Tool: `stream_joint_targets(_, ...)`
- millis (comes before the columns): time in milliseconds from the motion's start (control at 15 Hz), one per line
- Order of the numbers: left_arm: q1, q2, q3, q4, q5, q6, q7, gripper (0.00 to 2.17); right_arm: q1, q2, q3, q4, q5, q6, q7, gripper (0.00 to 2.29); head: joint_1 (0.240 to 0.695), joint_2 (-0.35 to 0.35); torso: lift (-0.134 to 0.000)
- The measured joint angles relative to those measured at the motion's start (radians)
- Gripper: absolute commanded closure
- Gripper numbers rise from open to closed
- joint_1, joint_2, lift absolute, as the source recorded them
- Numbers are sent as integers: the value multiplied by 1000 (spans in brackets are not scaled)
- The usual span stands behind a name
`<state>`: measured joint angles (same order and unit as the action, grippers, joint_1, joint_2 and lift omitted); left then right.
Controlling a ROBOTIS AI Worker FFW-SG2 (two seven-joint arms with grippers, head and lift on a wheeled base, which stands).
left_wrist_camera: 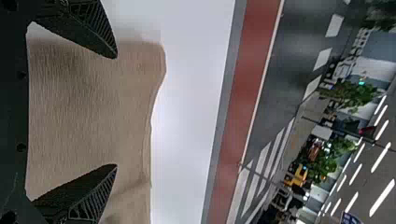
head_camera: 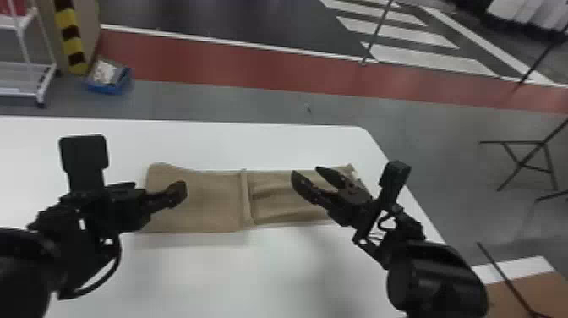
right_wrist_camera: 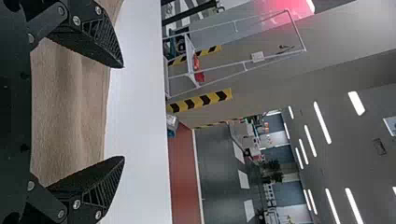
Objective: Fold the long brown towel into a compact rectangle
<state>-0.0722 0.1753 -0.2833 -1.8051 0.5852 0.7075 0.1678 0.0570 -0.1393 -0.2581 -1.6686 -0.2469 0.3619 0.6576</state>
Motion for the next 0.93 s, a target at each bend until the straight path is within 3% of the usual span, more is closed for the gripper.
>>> stream_joint_targets(133,48,44,10,-1,-143,-129,4,39,-5,40,69,-16,34,31,-15,286,695,-138,-128)
stream_joint_targets(200,61,64,15,-2,-180,-174,4,39,-9,51,98,-16,49,36,-29,286,695,-64,-128)
stream_joint_targets(400,85,127,42,-14,-235,-271,6,39,-20,66,171,4,91,39,-96,286,695,-1,-128)
stream_joint_targets(600,110,155,60,-16,-330,-390,20,39,-25,67,199,17,109,43,-140,289,695,42,-128)
stream_joint_targets(933,125,182,64,-14,-351,-466,22,39,-60,67,205,73,112,77,-142,529,695,57,-128)
